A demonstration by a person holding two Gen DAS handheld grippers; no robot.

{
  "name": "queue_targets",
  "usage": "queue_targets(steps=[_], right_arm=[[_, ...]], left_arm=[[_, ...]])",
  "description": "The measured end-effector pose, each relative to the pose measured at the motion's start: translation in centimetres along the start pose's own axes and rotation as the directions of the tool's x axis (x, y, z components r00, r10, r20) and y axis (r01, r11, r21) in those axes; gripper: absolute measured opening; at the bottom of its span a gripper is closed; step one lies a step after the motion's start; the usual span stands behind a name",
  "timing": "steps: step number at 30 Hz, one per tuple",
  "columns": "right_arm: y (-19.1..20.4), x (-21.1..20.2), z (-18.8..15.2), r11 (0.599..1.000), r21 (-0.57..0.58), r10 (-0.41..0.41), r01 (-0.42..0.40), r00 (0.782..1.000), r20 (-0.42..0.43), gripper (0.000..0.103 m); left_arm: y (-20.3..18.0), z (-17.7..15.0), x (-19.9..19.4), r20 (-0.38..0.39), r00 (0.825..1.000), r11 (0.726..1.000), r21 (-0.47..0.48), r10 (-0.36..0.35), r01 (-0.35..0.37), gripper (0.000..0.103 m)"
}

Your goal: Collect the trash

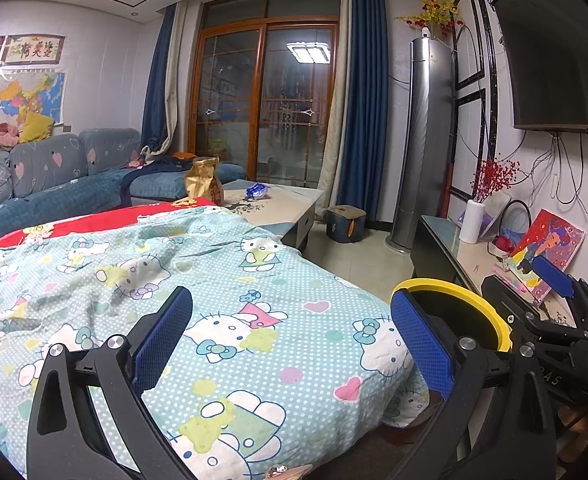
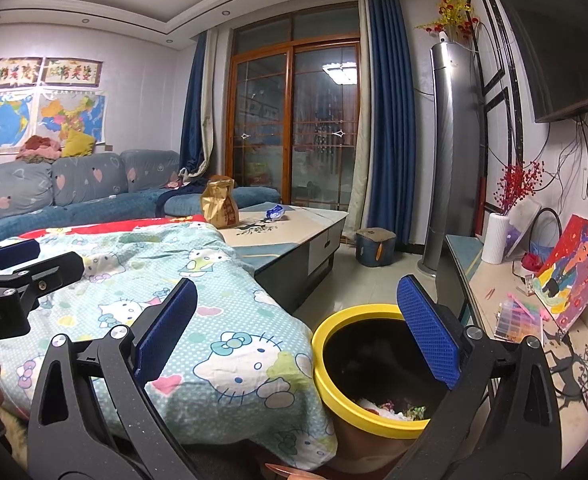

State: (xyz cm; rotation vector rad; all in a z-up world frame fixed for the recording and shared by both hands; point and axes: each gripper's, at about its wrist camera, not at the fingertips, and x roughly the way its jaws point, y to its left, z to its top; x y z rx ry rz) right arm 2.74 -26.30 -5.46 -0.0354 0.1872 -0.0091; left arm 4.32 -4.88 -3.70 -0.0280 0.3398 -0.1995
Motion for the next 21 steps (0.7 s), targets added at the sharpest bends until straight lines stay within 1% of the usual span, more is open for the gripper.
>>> queue_targets(steps=[21], right_arm=[[-0.03, 0.03, -0.03, 1.000, 0.001, 0.001, -0.001, 1.000, -0.001, 0.092]], left_arm=[[0.00, -0.02, 0.06, 0.000, 1.000, 1.000, 0.000, 0.000, 0.000, 0.097]])
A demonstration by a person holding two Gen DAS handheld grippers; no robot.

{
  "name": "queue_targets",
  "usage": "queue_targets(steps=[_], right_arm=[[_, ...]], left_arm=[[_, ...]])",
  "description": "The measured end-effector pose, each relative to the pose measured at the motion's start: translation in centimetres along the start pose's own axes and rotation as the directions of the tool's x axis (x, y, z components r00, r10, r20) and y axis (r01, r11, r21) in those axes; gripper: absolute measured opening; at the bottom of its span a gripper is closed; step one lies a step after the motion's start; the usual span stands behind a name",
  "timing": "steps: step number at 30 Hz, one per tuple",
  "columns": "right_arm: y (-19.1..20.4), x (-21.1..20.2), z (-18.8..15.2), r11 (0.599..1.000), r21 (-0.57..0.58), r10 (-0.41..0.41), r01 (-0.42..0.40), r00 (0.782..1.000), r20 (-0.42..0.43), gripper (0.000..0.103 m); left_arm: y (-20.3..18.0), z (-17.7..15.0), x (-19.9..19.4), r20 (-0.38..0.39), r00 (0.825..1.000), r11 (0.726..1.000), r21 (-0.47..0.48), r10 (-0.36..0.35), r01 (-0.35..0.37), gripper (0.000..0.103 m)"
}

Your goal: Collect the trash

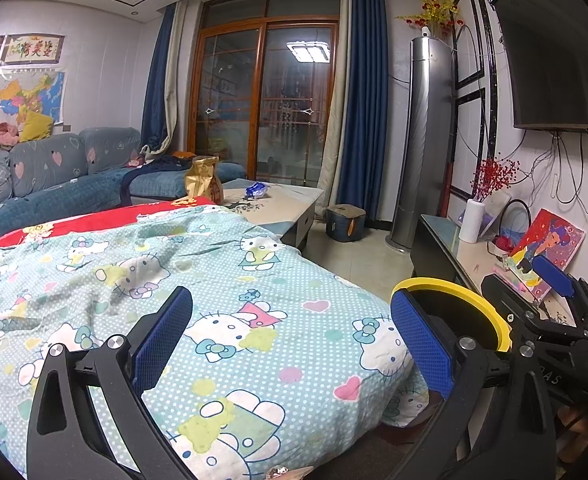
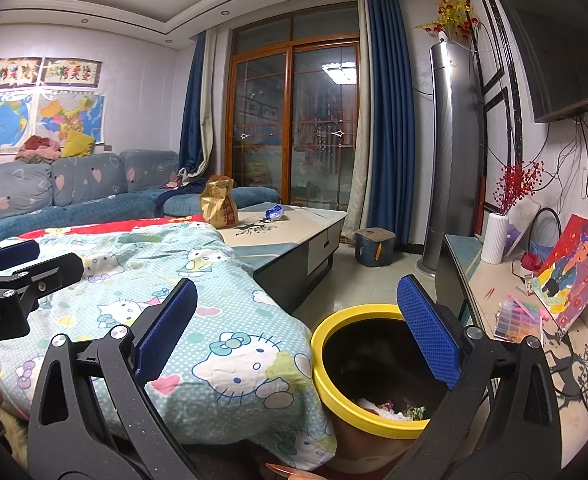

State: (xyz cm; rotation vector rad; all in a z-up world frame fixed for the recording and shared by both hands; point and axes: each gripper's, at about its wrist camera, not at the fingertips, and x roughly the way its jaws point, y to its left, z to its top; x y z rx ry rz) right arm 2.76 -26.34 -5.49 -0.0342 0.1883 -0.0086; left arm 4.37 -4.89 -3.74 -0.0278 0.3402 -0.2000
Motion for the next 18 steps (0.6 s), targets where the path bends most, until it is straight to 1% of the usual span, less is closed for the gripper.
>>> queue_targets(steps=[4, 9, 11, 13, 15, 16, 17, 18], right_arm=[[0.0, 0.0, 0.0, 1.000, 0.000, -0.001, 0.001, 1.000, 0.002, 0.092], [-0.2, 0.1, 0.0, 1.000, 0.009, 0.001, -0.001, 1.000, 0.001, 0.092], [-0.2, 0.1, 0.4, 1.000, 0.019, 0.012, -0.012, 1.000, 0.004, 0.092], [-0.1, 0.1, 1.1, 1.000, 0.025, 0.017, -0.017, 1.000, 0.005, 0.092], [0.8, 0.2, 2.3, 0.998, 0.028, 0.056, -0.057, 0.998, 0.017, 0.092], [1.6, 0.4, 2.9, 0.996, 0.024, 0.088, -0.088, 0.996, 0.017, 0.092], [2.6, 0.8, 3.7, 0.990, 0.019, 0.138, -0.138, 0.990, 0.011, 0.092], [3.8, 1.3, 4.4, 0.980, 0.016, 0.196, -0.196, 0.981, -0.001, 0.092]], left_arm=[[0.1, -0.2, 0.2, -0.005, 1.000, 1.000, -0.007, -0.009, 0.009, 0.097], [0.4, -0.4, 0.7, -0.032, 0.999, 1.000, -0.020, -0.004, 0.003, 0.097], [0.7, -0.3, 1.0, -0.053, 0.999, 0.999, -0.033, -0.002, 0.000, 0.097], [1.9, 0.0, 1.0, -0.065, 0.998, 0.997, -0.071, 0.009, -0.013, 0.097], [3.8, 0.4, 1.0, -0.082, 0.996, 0.993, -0.117, 0.022, -0.032, 0.097], [5.4, 0.7, 0.8, -0.097, 0.995, 0.988, -0.143, 0.040, -0.054, 0.097], [6.7, 0.8, 0.5, -0.103, 0.993, 0.984, -0.160, 0.059, -0.075, 0.097], [8.8, 1.0, -0.1, -0.110, 0.989, 0.976, -0.182, 0.103, -0.122, 0.097]])
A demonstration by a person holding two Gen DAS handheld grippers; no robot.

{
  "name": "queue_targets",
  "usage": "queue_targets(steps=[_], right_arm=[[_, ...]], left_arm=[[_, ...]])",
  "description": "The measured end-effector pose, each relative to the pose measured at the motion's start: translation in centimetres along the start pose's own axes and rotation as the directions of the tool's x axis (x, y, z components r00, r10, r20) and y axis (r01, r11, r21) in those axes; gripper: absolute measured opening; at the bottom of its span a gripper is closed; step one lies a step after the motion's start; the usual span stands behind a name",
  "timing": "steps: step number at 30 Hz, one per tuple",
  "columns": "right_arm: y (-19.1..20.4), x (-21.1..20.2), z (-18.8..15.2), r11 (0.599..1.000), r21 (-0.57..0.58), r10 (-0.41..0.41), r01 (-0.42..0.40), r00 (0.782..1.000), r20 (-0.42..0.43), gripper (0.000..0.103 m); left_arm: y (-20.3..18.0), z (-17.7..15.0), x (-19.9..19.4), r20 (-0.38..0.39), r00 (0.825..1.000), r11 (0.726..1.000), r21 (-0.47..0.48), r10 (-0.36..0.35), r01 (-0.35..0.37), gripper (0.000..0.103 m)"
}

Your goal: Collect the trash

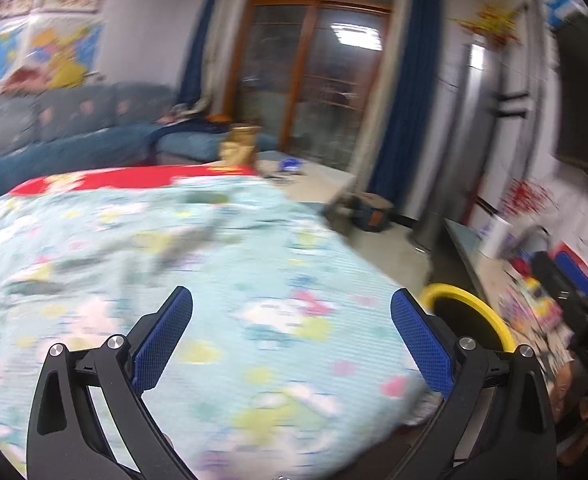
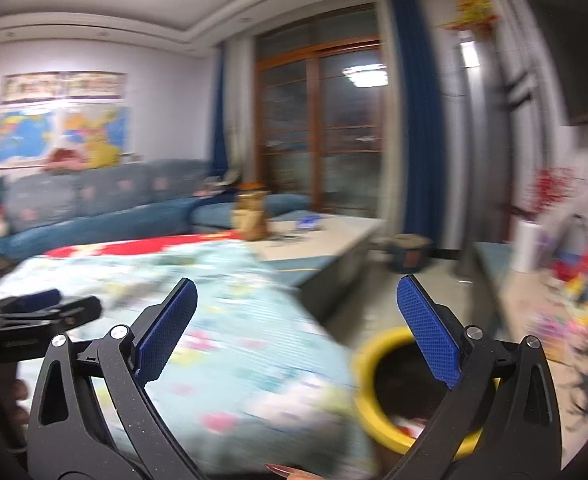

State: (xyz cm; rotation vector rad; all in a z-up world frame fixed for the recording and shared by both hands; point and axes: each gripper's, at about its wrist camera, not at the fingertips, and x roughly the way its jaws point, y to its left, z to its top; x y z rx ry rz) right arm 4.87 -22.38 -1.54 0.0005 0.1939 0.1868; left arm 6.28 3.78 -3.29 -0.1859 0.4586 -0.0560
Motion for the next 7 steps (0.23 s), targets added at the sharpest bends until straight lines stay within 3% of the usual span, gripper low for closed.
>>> queue_targets(steps=[1, 3, 5, 7], right_arm=[[1.2, 0.8, 0.6, 0.998, -0.001, 0.057, -0.057, 0.998, -0.019, 0.092], [5.9, 3.4, 2.2, 0.977, -0.001, 0.211, -0.213, 0.972, -0.099, 0.092], [10.9, 5.7, 3.0, 0.938, -0.001, 0.342, -0.346, 0.926, -0.161, 0.092], [17.2, 8.3, 2.9, 0.885, -0.031, 0.441, -0.465, 0.857, -0.266, 0.092]], left_arm=[[2.5, 0.5, -0.5, 0.002, 0.998, 0.998, -0.024, 0.059, -0.059, 0.097], [7.6, 0.9, -1.5, -0.006, 0.981, 0.979, -0.050, 0.196, -0.196, 0.097], [12.8, 1.0, -2.2, -0.043, 0.936, 0.934, -0.071, 0.349, -0.351, 0.097], [19.6, 0.4, -2.8, -0.138, 0.866, 0.863, -0.101, 0.481, -0.495, 0.097]])
